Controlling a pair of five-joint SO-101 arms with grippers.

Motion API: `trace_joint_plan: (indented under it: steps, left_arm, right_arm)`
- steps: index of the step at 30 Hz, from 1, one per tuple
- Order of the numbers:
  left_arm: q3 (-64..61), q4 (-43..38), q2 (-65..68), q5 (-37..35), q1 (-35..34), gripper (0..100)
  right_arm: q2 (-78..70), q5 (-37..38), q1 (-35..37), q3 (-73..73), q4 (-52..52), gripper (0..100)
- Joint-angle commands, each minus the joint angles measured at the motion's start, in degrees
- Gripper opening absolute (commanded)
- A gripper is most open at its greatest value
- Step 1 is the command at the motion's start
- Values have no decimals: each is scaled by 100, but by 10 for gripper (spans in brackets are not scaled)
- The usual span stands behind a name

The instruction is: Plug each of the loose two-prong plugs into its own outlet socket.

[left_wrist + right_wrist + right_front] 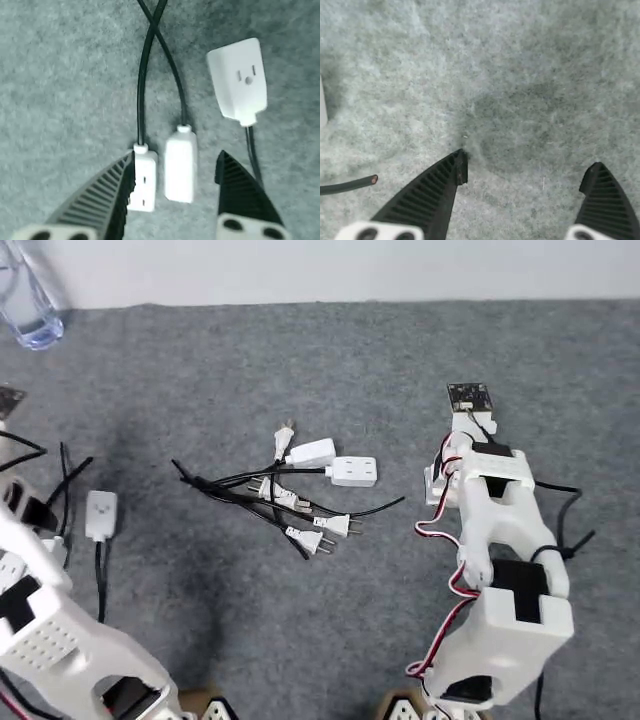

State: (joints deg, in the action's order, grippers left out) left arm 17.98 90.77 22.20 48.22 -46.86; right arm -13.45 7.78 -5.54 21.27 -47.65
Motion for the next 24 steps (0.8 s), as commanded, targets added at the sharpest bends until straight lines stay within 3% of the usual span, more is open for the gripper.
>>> trace_joint_plan:
  steps: [1,5,10,13,15,22,24]
  left_arm:
    - [444,721,-352,-404,396,246]
    - [435,782,-299,-976,818,246]
    - [101,615,-290,-1820,1389,246]
    - [-716,-343,-343,-2787,1591,246]
    - [-1235,-1046,-352,-3367,1600,246]
    - [-3090,-3305,-360,-4774,1574,246]
    - [-3160,-3411,-554,-4905,1415,246]
  right_arm:
    - [84,0,31,-62,101,358]
    - [251,352,84,-281,-180,358]
    - [479,2532,769,-1582,-1508,358]
    - [330,4105,1200,-2312,-2316,357]
    - [145,4747,1349,-2725,-2642,357]
    - [-1393,5495,1613,-4448,-3565,357]
    - [-1903,5644,1771,-5029,-3969,357]
